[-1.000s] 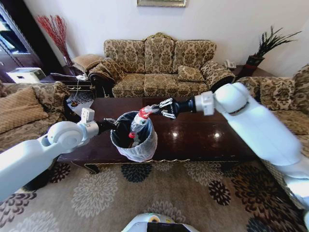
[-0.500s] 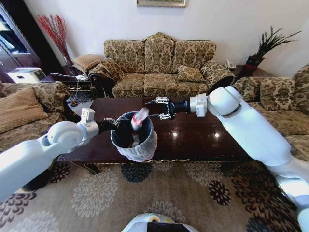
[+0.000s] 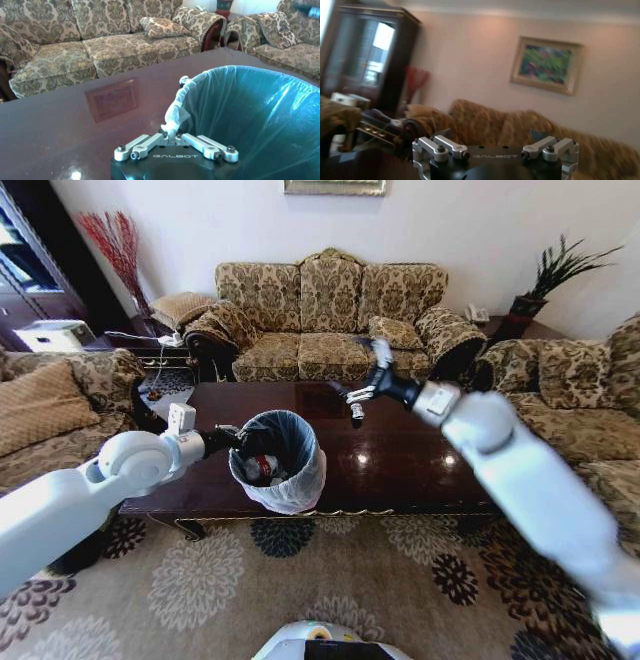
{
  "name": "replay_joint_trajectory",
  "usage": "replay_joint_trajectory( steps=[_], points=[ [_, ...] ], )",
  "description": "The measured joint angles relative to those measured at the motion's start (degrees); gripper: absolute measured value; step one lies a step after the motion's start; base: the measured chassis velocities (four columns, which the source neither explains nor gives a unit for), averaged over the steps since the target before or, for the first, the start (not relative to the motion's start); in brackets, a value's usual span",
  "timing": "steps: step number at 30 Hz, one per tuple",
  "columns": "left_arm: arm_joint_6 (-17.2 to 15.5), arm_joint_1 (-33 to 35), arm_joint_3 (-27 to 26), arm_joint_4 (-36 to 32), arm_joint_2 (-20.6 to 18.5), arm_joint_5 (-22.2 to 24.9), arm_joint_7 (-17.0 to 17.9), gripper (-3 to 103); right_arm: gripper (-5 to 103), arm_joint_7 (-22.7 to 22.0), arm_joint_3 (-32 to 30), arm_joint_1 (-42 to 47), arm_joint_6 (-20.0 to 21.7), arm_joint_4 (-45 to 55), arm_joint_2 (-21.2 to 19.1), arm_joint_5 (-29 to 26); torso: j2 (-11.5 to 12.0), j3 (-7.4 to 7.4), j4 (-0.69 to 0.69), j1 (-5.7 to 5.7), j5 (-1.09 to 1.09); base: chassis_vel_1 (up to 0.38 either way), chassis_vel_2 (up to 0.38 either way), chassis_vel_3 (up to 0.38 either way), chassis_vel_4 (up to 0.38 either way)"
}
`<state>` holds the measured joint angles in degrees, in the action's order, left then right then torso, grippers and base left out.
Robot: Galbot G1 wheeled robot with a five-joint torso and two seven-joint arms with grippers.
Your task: Move to the front of the table and place the trash on the table into the trash bin.
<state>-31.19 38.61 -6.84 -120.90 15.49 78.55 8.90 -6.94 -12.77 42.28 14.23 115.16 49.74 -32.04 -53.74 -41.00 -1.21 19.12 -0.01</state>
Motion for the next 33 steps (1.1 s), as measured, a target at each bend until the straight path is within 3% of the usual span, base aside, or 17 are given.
replay_joint_trajectory(
  steps=[4, 11, 17, 21, 23, 28, 33],
  points=[
    [0.0, 0.0, 0.0, 0.0, 0.0, 0.0, 0.0, 0, 100, -6.4, -7.4, 11.3, 0.5, 1.9, 2.7, -3.2, 0.0, 0.00, 0.00, -0.01, 0.01, 0.000, 0.000, 0.000, 0.000],
    [0.0, 0.0, 0.0, 0.0, 0.0, 0.0, 0.0, 0, 100, -13.8, -10.9, 15.9, 0.8, 2.9, 5.4, -3.0, 0.0, 0.00, -0.02, 0.00, 0.00, 0.000, 0.000, 0.000, 0.000],
    [-0.1, 1.5, -1.6, -0.3, 0.1, 0.1, 0.4, 0, 100, -14.9, -11.6, 18.0, 0.7, 4.1, 6.5, -2.3, 0.0, 0.00, 0.00, 0.00, 0.00, 0.000, 0.000, 0.000, 0.000],
    [-1.5, 8.7, -9.3, -2.1, 0.5, 0.9, 2.7, 0, 100, -14.4, -11.4, 19.2, -0.3, 4.8, 7.3, -2.0, 0.0, 0.00, -0.01, 0.00, 0.01, 0.000, 0.000, 0.000, 0.000],
    [-1.7, 9.6, -10.3, -2.3, 0.5, 1.0, 3.1, 0, 100, -14.2, -11.4, 19.3, -0.4, 4.8, 7.3, -1.9, 0.0, 0.00, -0.02, 0.00, 0.00, 0.000, 0.000, 0.000, 0.000],
    [-3.6, 19.3, -20.7, -4.7, 1.1, 2.2, 6.2, 0, 100, -13.8, -11.3, 19.2, -1.5, 4.9, 7.2, -1.4, 0.0, 0.00, -0.01, 0.00, 0.01, 0.000, 0.000, 0.000, 0.000],
    [-5.0, 22.8, -26.3, -5.3, 1.7, 1.7, 9.1, 0, 100, -13.1, -11.3, 19.4, -2.3, 4.5, 7.4, -0.6, 0.0, 0.00, -0.02, 0.00, 0.00, 0.000, 0.000, 0.000, 0.000]
  ],
)
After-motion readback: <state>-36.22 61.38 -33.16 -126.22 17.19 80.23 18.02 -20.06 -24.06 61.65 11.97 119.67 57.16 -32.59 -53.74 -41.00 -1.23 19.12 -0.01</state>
